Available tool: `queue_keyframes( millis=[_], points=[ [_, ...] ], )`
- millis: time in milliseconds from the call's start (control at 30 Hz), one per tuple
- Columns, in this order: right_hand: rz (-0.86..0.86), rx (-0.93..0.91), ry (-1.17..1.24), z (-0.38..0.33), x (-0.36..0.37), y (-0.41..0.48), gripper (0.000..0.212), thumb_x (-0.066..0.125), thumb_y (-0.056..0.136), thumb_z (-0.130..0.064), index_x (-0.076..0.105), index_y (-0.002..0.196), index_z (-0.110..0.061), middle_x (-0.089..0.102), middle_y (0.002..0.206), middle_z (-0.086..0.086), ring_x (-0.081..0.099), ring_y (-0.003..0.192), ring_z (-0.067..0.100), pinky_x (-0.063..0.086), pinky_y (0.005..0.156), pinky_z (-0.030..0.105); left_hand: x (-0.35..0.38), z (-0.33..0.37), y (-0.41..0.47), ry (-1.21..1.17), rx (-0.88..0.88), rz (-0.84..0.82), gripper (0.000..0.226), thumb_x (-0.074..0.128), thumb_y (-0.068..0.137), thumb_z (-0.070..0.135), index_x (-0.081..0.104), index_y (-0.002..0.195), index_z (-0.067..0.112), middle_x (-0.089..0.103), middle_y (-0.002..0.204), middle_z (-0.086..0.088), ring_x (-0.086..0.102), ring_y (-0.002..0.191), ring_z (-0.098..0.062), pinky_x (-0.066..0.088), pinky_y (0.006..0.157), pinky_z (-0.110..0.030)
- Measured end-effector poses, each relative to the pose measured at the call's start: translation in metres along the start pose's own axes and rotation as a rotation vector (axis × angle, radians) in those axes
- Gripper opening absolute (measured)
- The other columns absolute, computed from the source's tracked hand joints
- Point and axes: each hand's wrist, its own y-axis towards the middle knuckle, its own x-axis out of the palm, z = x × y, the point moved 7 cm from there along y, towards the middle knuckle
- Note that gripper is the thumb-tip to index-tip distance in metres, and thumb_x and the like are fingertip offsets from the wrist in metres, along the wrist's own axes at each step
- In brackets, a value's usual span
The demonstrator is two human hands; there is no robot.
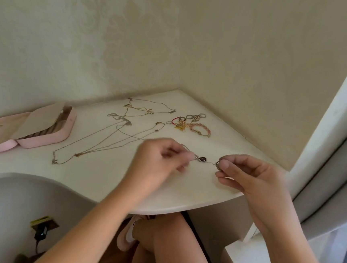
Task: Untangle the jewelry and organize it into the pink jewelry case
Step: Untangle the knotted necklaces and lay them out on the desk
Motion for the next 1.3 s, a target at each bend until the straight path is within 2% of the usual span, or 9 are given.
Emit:
queue_keyframes(
  millis=[67, 133, 367, 633, 833, 900, 1000, 1167, 1300],
  points=[
    [-0.03, 0.027, 0.022, 0.002, 0.005, -0.005, 0.021, 0.071, 0.063, -0.015, 0.071, 0.079, -0.003, 0.071, 0.069, 0.008, 0.068, 0.063, 0.014, 0.056, 0.06, 0.017, 0.029, 0.0, -0.016, -0.106, -0.068, -0.138, 0.009, 0.075, 0.077, 0.019, 0.072, 0.08, 0.011, 0.073, 0.069, -0.003, 0.068, 0.06, -0.011, 0.047, 0.054, -0.014],
    [-0.048, 0.042, 0.039, 0.004, 0.008, -0.011, 0.02, 0.069, 0.066, -0.014, 0.071, 0.081, -0.001, 0.071, 0.068, 0.01, 0.068, 0.061, 0.013, 0.055, 0.059, 0.016, 0.04, -0.001, -0.024, -0.203, -0.098, -0.187, 0.013, 0.076, 0.072, 0.023, 0.074, 0.081, 0.014, 0.074, 0.07, -0.003, 0.069, 0.062, -0.012, 0.051, 0.054, -0.018],
    [-0.059, 0.042, 0.007, 0.014, 0.008, -0.024, 0.008, 0.066, 0.079, -0.005, 0.07, 0.083, 0.001, 0.068, 0.062, 0.006, 0.065, 0.056, 0.01, 0.054, 0.058, 0.016, 0.035, -0.002, -0.038, -0.322, -0.104, -0.118, 0.016, 0.075, 0.064, 0.024, 0.076, 0.076, 0.014, 0.073, 0.072, -0.01, 0.069, 0.067, -0.015, 0.056, 0.061, -0.021],
    [-0.079, 0.009, -0.023, 0.017, 0.013, -0.029, 0.008, 0.066, 0.082, -0.007, 0.071, 0.085, -0.001, 0.069, 0.063, 0.006, 0.065, 0.059, 0.011, 0.053, 0.06, 0.016, 0.033, -0.005, -0.044, -0.364, -0.162, -0.162, 0.022, 0.075, 0.064, 0.021, 0.074, 0.08, 0.006, 0.071, 0.07, -0.01, 0.067, 0.067, -0.015, 0.059, 0.069, -0.028],
    [-0.169, -0.056, -0.081, 0.009, 0.015, -0.027, 0.013, 0.065, 0.08, -0.007, 0.073, 0.09, -0.008, 0.07, 0.068, 0.006, 0.064, 0.061, 0.009, 0.051, 0.061, 0.016, 0.032, -0.006, -0.042, -0.389, -0.227, -0.187, 0.018, 0.072, 0.063, 0.02, 0.073, 0.074, 0.006, 0.069, 0.068, -0.009, 0.064, 0.06, -0.013, 0.059, 0.065, -0.027],
    [-0.223, -0.079, -0.192, 0.008, 0.016, -0.027, 0.02, 0.065, 0.084, -0.003, 0.071, 0.097, -0.016, 0.072, 0.075, 0.003, 0.064, 0.063, 0.007, 0.049, 0.06, 0.016, 0.032, -0.006, -0.041, -0.396, -0.238, -0.215, 0.018, 0.071, 0.063, 0.022, 0.073, 0.073, 0.007, 0.068, 0.069, -0.009, 0.062, 0.058, -0.012, 0.057, 0.061, -0.025],
    [-0.328, -0.083, -0.265, 0.012, 0.024, -0.027, 0.03, 0.066, 0.084, -0.001, 0.066, 0.106, -0.021, 0.072, 0.098, -0.004, 0.068, 0.069, 0.012, 0.051, 0.061, 0.02, 0.033, -0.004, -0.041, -0.414, -0.244, -0.264, 0.014, 0.07, 0.066, 0.022, 0.072, 0.069, 0.009, 0.065, 0.063, -0.006, 0.058, 0.054, -0.011, 0.053, 0.055, -0.022],
    [-0.249, -0.155, -0.235, 0.007, 0.02, -0.021, 0.018, 0.072, 0.068, -0.022, 0.073, 0.085, -0.016, 0.072, 0.076, 0.004, 0.068, 0.066, 0.013, 0.052, 0.065, 0.018, 0.034, -0.005, -0.039, -0.457, -0.293, -0.364, 0.015, 0.075, 0.074, 0.012, 0.071, 0.059, 0.013, 0.061, 0.057, -0.003, 0.054, 0.047, -0.009, 0.048, 0.047, -0.018],
    [-0.25, -0.237, -0.23, -0.003, 0.019, -0.021, 0.015, 0.074, 0.067, -0.021, 0.076, 0.081, -0.017, 0.072, 0.074, 0.005, 0.065, 0.065, 0.011, 0.051, 0.066, 0.017, 0.038, -0.007, -0.037, -0.502, -0.363, -0.48, 0.016, 0.065, 0.074, 0.016, 0.071, 0.06, 0.012, 0.061, 0.058, -0.002, 0.054, 0.047, -0.008, 0.048, 0.045, -0.018]
  ],
)
